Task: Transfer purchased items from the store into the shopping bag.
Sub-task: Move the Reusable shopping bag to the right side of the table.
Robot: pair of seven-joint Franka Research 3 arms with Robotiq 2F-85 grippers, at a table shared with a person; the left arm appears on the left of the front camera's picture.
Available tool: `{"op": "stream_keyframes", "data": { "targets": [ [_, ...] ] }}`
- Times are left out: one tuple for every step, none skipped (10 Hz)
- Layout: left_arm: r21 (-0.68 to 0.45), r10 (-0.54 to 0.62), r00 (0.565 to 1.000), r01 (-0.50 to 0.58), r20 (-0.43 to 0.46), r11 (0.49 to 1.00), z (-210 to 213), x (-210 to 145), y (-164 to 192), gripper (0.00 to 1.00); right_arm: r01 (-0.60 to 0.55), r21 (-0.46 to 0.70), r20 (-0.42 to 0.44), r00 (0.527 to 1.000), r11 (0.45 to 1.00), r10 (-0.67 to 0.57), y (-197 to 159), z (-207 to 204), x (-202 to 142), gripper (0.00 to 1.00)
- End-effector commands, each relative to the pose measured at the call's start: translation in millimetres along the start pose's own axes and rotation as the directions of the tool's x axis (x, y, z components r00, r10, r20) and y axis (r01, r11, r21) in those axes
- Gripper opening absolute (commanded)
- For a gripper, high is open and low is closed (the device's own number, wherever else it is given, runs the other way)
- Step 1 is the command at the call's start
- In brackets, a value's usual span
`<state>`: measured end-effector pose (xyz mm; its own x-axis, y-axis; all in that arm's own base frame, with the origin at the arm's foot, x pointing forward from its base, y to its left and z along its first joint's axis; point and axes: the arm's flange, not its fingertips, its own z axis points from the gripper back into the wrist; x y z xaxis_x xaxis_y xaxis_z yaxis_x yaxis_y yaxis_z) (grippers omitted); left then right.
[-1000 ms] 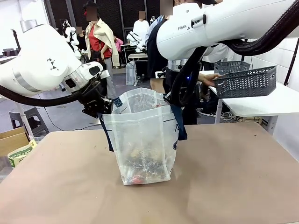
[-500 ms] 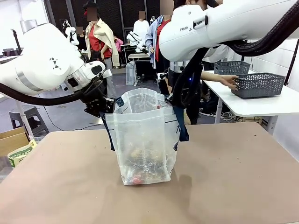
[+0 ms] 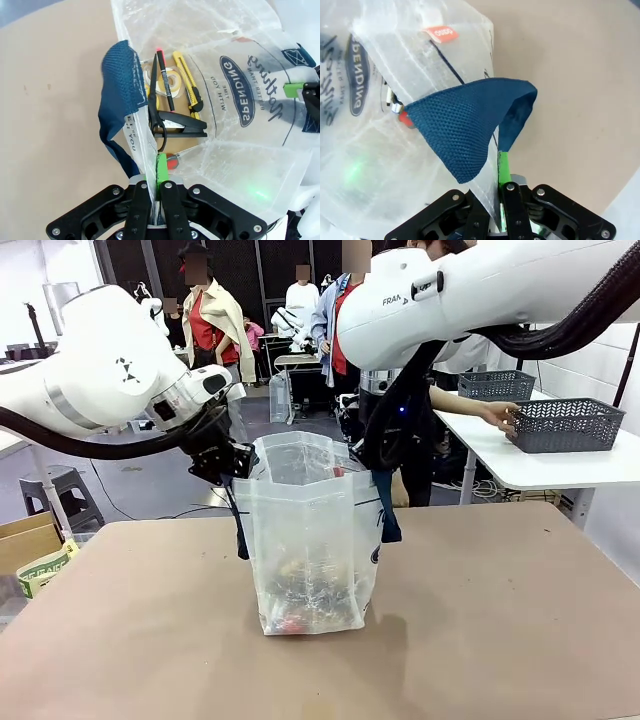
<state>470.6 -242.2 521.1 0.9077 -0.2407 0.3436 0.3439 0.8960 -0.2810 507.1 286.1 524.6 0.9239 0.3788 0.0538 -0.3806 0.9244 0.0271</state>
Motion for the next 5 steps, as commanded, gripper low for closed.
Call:
{"op": "stream_keyframes", "data": {
  "targets": [
    [0.008, -0.025, 1.000, 0.025, -0.003, 1.000, -3, 10, -2, 0.00, 0.106, 0.047, -0.026, 0.994, 0.993, -0.105, 15, 6, 12, 0.00],
    [0.000, -0.037, 0.999, 0.037, 0.000, 0.999, -4, 14, -2, 0.00, 0.129, 0.064, -0.034, 0.991, 0.990, -0.127, 23, 10, 22, 0.00],
    [-0.016, -0.063, 0.998, 0.063, 0.008, 0.998, -5, 17, -4, 0.00, 0.128, 0.072, -0.031, 0.992, 0.989, -0.126, 29, 13, 27, 0.00],
    [-0.027, -0.078, 0.997, 0.078, 0.010, 0.997, -4, 19, -6, 0.00, 0.155, 0.068, -0.023, 0.988, 0.986, -0.154, 34, 16, 32, 0.00],
    [-0.033, -0.088, 0.996, 0.088, 0.011, 0.996, -5, 21, -8, 0.00, 0.191, 0.063, -0.031, 0.981, 0.980, -0.189, 37, 16, 39, 0.00]
  ]
}}
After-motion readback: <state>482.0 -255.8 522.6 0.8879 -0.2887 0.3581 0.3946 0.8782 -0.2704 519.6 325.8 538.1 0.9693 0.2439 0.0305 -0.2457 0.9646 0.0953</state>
